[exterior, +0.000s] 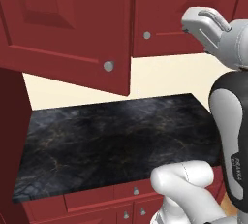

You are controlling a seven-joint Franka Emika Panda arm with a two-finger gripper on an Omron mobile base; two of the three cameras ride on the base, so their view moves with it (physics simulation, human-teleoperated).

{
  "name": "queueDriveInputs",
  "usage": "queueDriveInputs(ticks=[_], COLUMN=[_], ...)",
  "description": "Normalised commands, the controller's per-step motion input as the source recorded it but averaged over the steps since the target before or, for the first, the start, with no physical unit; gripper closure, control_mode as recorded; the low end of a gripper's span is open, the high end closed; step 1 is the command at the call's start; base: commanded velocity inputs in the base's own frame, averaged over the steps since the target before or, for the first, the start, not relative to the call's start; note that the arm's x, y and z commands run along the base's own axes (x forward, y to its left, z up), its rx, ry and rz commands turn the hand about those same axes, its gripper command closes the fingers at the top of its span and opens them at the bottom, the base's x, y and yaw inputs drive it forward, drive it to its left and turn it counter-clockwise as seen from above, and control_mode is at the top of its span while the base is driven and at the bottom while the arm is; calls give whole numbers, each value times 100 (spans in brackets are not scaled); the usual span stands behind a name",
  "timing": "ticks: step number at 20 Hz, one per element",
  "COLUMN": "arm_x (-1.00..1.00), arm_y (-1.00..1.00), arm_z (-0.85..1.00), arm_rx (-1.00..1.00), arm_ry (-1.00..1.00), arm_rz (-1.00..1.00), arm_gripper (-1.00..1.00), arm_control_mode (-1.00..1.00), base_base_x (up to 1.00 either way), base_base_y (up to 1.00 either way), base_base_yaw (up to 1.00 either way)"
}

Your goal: Move the bowls from the cabinet to the plates on the dining table.

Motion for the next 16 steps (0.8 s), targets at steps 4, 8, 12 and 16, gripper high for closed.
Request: queueDriveInputs(ticks=[4, 8, 12, 16], arm_x=[21, 32, 4, 10], arm_y=[0, 0, 0, 9], arm_z=[-1, -14, 0, -14], arm_rx=[27, 22, 22, 12], arm_ry=[21, 18, 4, 0], arm_rz=[1, 9, 20, 21], arm_gripper=[-100, -100, -100, -100], arm_control_mode=[-100, -100, -100, -100], base_base_x=[0, 0, 0, 0], base_base_y=[0, 0, 0, 0], base_base_yaw=[0, 0, 0, 0])
